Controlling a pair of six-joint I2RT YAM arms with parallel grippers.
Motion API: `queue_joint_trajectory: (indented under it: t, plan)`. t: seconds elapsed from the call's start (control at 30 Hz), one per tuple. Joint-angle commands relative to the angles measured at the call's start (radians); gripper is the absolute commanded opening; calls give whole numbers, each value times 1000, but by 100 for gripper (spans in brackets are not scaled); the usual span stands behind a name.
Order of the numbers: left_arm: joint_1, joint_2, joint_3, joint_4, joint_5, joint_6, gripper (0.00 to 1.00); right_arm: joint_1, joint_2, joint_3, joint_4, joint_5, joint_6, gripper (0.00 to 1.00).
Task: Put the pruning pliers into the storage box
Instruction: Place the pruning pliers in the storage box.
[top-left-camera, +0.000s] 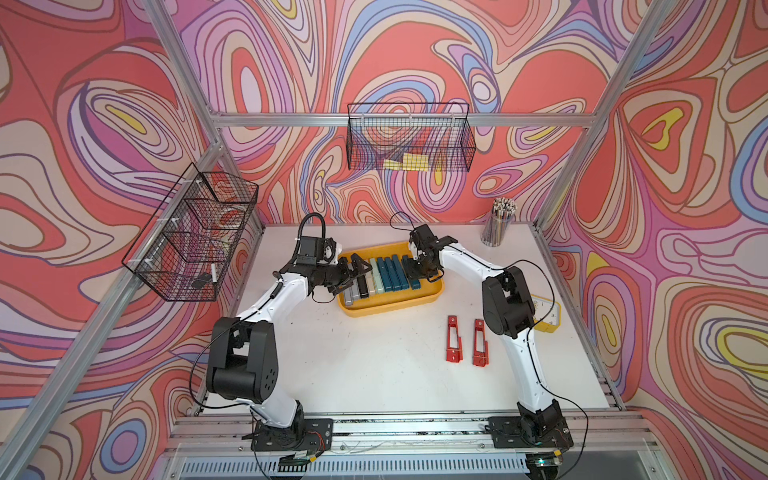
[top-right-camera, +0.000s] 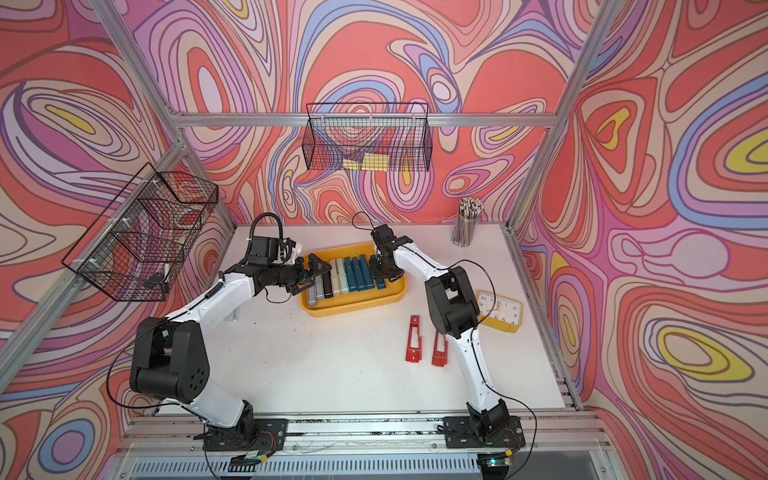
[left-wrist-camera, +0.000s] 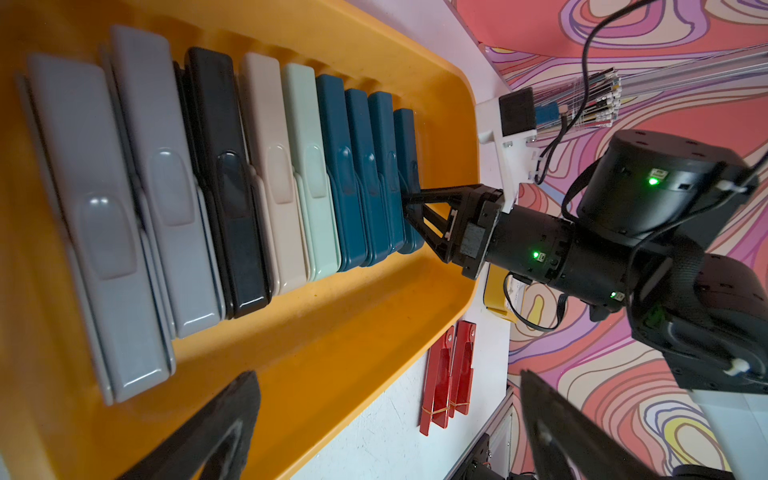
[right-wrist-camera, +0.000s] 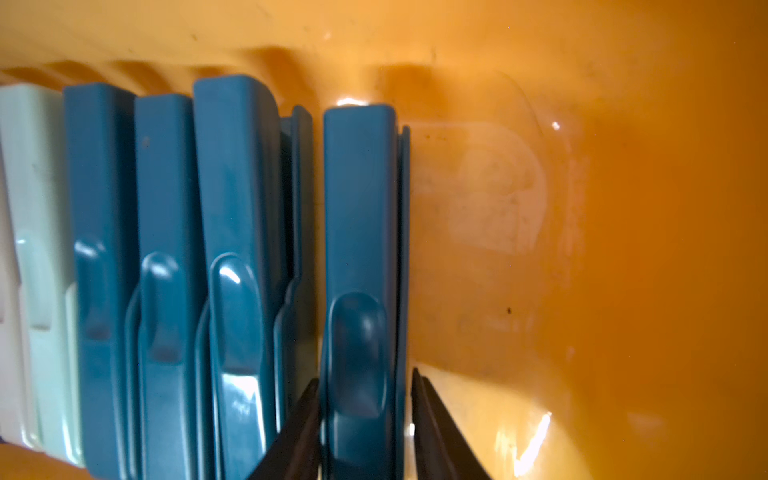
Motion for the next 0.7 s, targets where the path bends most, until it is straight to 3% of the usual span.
queue_joint_trajectory:
  t: [0.0, 0.67]
  plan:
    - [1, -7, -12, 17, 6, 0, 99, 7, 14, 5, 10, 12, -3, 44]
    - [0, -2, -4, 16, 10, -7, 99, 7, -78, -15, 25, 22, -11, 49]
